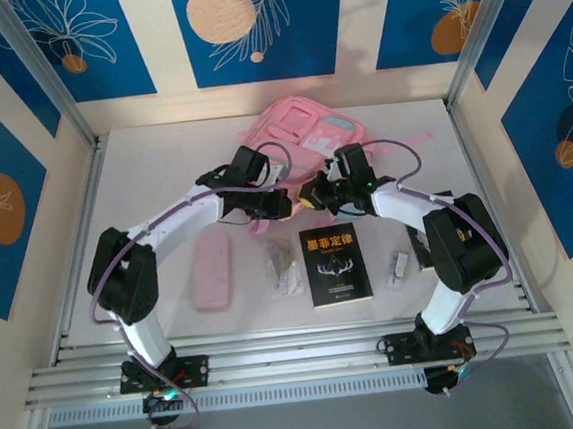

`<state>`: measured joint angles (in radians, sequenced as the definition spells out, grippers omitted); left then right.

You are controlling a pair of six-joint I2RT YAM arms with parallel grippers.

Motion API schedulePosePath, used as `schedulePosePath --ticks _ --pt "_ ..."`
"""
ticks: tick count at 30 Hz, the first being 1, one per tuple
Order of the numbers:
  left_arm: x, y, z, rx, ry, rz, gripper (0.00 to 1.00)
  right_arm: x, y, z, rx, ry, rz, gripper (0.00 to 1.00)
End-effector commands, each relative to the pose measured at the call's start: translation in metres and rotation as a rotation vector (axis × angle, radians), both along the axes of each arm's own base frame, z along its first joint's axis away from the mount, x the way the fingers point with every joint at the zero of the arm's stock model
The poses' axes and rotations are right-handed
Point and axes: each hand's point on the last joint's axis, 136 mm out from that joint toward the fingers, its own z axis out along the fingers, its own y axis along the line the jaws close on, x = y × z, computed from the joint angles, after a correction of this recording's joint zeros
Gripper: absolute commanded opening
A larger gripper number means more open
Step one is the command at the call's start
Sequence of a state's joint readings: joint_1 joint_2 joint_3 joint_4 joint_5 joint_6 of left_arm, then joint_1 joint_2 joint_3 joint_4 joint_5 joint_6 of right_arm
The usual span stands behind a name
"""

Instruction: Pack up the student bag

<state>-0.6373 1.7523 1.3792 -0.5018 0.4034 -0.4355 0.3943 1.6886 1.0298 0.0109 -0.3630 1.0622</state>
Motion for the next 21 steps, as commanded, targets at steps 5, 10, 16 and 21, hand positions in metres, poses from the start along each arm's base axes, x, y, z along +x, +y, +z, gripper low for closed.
schedulePosePath --ticks 5,10,16,21 --pt "-0.042 -0.016 0.045 -0.143 -0.005 -0.124 0.0 -0.034 0.018 0.051 0.03 -0.139 0.299 0.0" --pt "-0.028 -0.002 0.024 -0.027 0.0 -0.059 0.0 -0.028 -0.023 0.033 -0.054 -0.087 0.208 0.0" --pt "-0.014 0.034 -0.007 0.121 0.037 0.012 0.0 -0.003 -0.082 0.022 -0.06 -0.081 0.035 0.0" --pt "-0.014 0.045 -0.015 0.15 0.049 0.023 0.0 0.02 -0.096 0.015 -0.058 -0.083 -0.016 0.0"
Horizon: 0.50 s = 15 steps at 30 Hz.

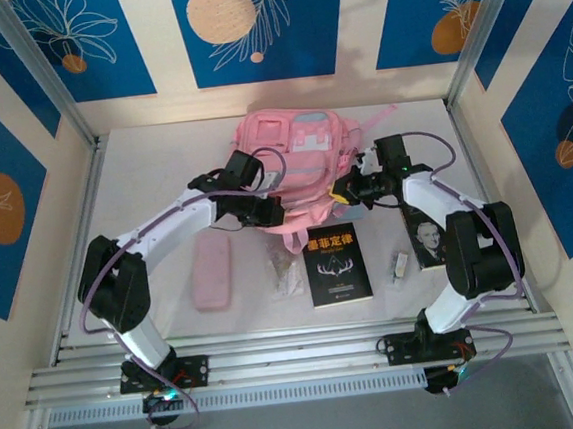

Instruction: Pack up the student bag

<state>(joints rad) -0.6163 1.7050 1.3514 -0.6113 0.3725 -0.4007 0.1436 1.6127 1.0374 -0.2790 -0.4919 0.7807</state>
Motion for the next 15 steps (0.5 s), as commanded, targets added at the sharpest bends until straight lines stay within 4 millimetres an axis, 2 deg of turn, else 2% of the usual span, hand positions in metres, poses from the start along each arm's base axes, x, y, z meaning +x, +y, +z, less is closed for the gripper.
schedulePosePath --ticks 1,9,12,15 --pt "0.001 0.024 -0.012 0.091 0.008 0.022 0.0 0.026 -0.007 0.011 -0.001 -0.093 -0.011 0.0" --pt "0.028 0.074 -0.035 0.152 -0.001 0.141 0.0 0.056 -0.026 -0.001 -0.009 -0.076 -0.03 0.0" --pt "0.028 0.078 -0.038 0.169 -0.011 0.122 0.0 0.066 -0.031 -0.003 -0.009 -0.076 -0.043 0.0" --pt "0.021 0.069 -0.034 0.114 0.003 0.098 0.0 0.081 -0.037 -0.005 -0.038 -0.076 -0.07 0.0"
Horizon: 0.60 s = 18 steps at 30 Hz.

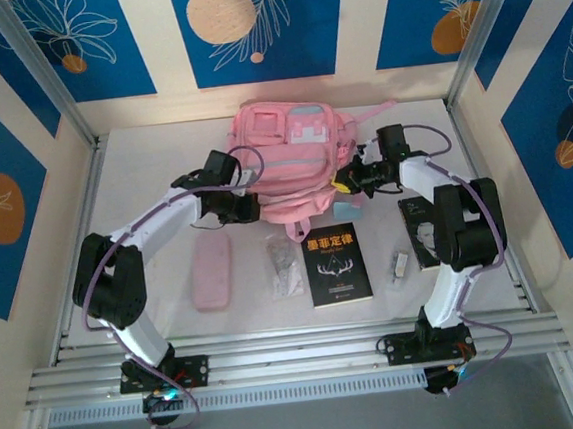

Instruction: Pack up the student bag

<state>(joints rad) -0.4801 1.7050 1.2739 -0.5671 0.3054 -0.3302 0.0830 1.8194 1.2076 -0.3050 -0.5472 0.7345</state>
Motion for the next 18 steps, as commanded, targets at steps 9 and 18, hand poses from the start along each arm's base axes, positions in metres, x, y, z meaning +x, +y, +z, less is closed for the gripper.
schedulePosePath --ticks 9,18 --pt "-0.047 -0.061 0.026 -0.193 0.052 -0.096 0.0 0.079 -0.03 0.024 -0.128 -0.106 -0.243 0.34" --pt "-0.008 -0.11 0.057 -0.311 -0.052 -0.068 0.0 0.015 -0.028 0.047 -0.077 -0.061 -0.314 0.87"
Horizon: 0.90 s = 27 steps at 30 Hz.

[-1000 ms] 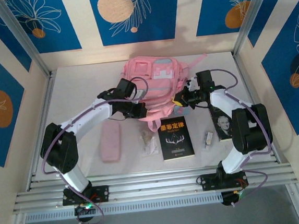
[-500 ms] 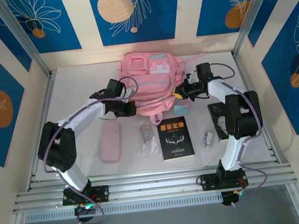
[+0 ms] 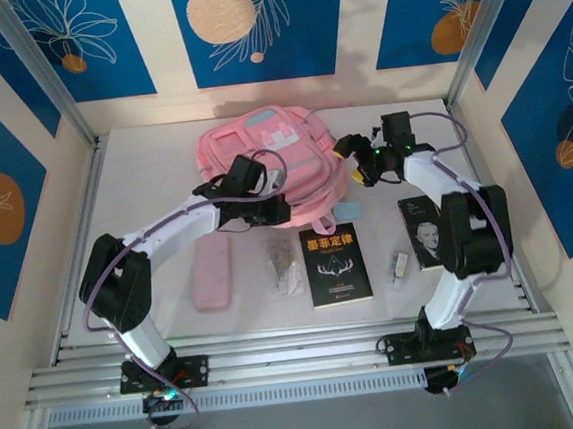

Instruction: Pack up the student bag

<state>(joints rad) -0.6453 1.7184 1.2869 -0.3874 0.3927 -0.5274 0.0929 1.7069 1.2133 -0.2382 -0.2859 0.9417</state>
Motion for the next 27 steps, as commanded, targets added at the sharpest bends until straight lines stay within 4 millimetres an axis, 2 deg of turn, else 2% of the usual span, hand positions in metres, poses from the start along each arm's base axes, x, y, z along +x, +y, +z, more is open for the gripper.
schedulePosePath --ticks 1,5,8,12,14,15,17,21,22,27 --pt "0.021 -0.028 0.032 -0.119 -0.058 -0.002 0.0 -0.024 0.004 0.011 0.033 0.005 -0.029 0.88" --pt "0.027 -0.039 0.035 -0.142 -0.047 -0.016 0.0 -0.057 0.027 0.004 0.079 0.051 0.03 0.9" --pt "0.024 -0.039 0.033 -0.128 -0.046 -0.027 0.0 -0.075 0.052 -0.005 0.13 0.106 0.072 0.9" --pt "0.017 -0.033 0.028 -0.114 -0.036 -0.027 0.0 -0.08 0.073 -0.027 0.129 0.161 0.072 0.9" --pt "0.012 -0.029 0.026 -0.108 -0.03 -0.025 0.0 -0.075 0.08 -0.037 0.141 0.173 0.063 0.85" --pt "0.009 -0.027 0.024 -0.103 -0.024 -0.025 0.0 -0.071 0.08 -0.043 0.136 0.17 0.048 0.78" --pt "0.005 -0.022 0.018 -0.088 -0.014 -0.022 0.0 -0.062 0.078 -0.051 0.119 0.157 0.014 0.57" --pt "-0.001 -0.005 -0.003 -0.017 -0.012 0.002 0.0 -0.047 0.068 -0.059 0.065 0.117 -0.031 0.04" --pt "0.0 0.0 -0.009 -0.002 -0.01 0.012 0.0 -0.045 0.066 -0.059 0.063 0.11 -0.036 0.0" --pt "0.009 0.034 -0.038 0.088 -0.007 0.103 0.0 -0.048 0.062 -0.059 0.043 0.098 -0.042 0.0"
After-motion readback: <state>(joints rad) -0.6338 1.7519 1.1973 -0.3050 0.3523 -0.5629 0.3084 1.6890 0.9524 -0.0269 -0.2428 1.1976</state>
